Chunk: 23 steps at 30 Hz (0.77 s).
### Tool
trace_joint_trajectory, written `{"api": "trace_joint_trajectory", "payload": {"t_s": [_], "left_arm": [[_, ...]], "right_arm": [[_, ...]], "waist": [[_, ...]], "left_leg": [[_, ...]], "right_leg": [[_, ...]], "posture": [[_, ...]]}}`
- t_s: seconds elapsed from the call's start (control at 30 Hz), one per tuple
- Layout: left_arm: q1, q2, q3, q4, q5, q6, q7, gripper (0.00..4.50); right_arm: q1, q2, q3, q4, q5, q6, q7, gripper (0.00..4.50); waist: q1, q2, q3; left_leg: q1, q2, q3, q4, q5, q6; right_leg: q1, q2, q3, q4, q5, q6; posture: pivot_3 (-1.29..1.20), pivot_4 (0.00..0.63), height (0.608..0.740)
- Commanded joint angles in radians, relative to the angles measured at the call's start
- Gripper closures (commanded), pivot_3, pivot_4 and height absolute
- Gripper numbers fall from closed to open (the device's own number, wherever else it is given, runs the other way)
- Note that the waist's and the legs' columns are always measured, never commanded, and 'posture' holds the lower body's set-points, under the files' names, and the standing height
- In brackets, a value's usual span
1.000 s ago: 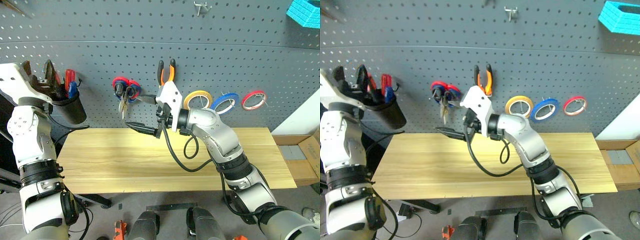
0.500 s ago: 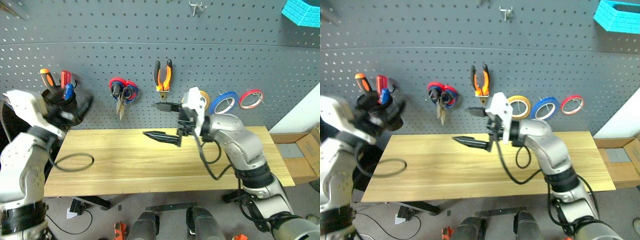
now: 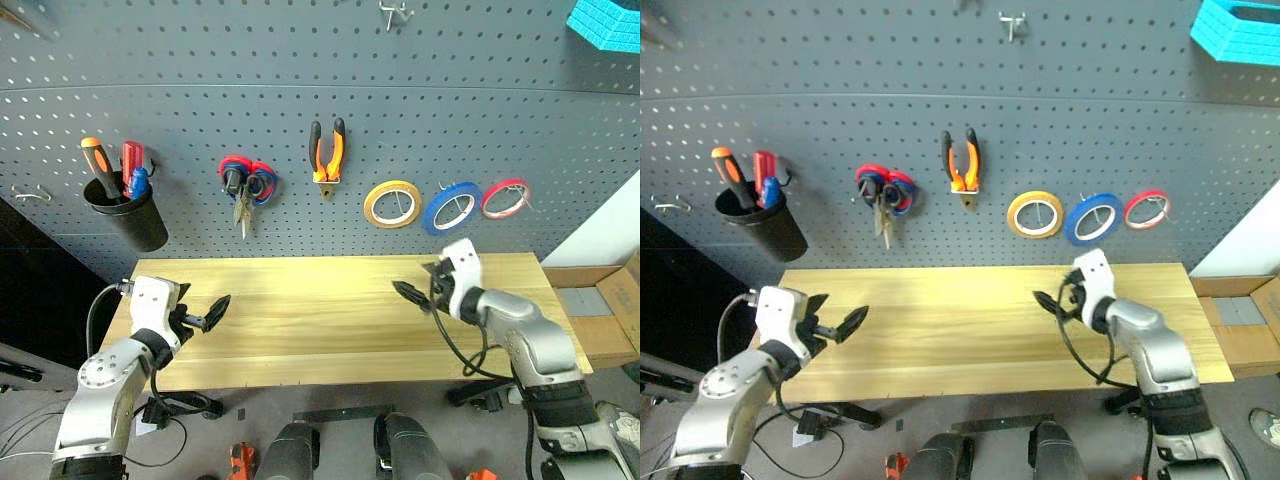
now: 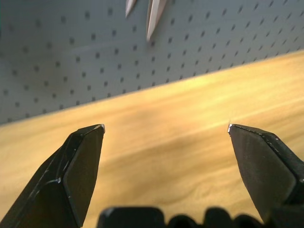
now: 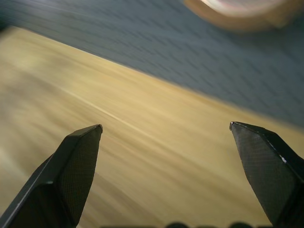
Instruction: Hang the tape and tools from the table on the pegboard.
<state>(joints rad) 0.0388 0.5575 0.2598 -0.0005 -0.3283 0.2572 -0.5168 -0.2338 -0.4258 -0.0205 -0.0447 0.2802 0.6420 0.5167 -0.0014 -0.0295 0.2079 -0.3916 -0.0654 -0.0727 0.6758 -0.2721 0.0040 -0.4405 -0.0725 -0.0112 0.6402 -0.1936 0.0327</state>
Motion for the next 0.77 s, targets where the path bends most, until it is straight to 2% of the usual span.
{"api": "trace_joint_trajectory", "payload": {"t_s": [0.03,0.1,0.3,0.37,0.47,0.77], "left_arm": [[0.017,0.005,-0.011,-0.013,0.024,-0.017,-0.017,0.03],[0.025,0.007,-0.011,-0.013,0.031,-0.017,-0.024,0.03],[0.054,0.018,0.011,-0.002,0.020,0.001,-0.047,0.03],[0.043,0.009,0.022,0.015,0.011,0.008,-0.038,0.03],[0.005,0.005,0.007,0.033,0.034,-0.011,-0.019,0.03],[0.014,-0.025,0.004,0.029,0.034,-0.008,-0.010,0.03]], "right_arm": [[0.064,-0.019,-0.080,-0.015,0.006,-0.046,-0.017,0.00],[0.090,-0.022,-0.101,-0.020,0.009,-0.058,-0.017,0.00],[0.109,0.004,-0.180,0.020,0.026,-0.116,-0.048,0.00],[0.083,0.018,-0.185,0.058,0.012,-0.146,-0.074,0.00],[0.046,0.030,-0.192,0.095,0.008,-0.170,-0.100,0.00],[0.018,0.013,-0.196,0.156,0.011,-0.205,-0.091,0.00]], "waist": [[-0.002,0.004,0.005],[-0.006,0.008,0.010],[-0.024,0.008,0.015],[-0.027,0.008,0.015],[-0.027,0.008,0.018],[-0.027,0.007,0.021]], "left_leg": [[0.000,0.001,0.001,0.000,0.000,0.000],[0.000,0.001,0.002,0.000,0.000,0.000],[0.000,0.004,0.003,0.000,0.000,0.000],[0.000,0.004,0.003,0.000,0.000,0.001],[0.000,0.004,0.003,0.000,0.000,0.001],[-0.001,0.004,0.003,0.000,-0.001,0.001]], "right_leg": [[0.000,0.000,0.000,-0.001,0.000,0.000],[0.000,0.000,0.000,-0.001,-0.003,0.004],[0.000,0.002,0.000,-0.002,-0.004,0.005],[0.000,0.002,0.000,-0.002,-0.004,0.005],[0.000,0.002,0.000,-0.002,-0.004,0.005],[0.000,0.002,0.000,-0.004,-0.002,0.004]], "posture": [[-0.04,0.236,0.740],[-0.05,0.248,0.740],[-0.05,0.241,0.740],[-0.05,0.224,0.740],[-0.04,0.241,0.740],[-0.04,0.223,0.740]]}}
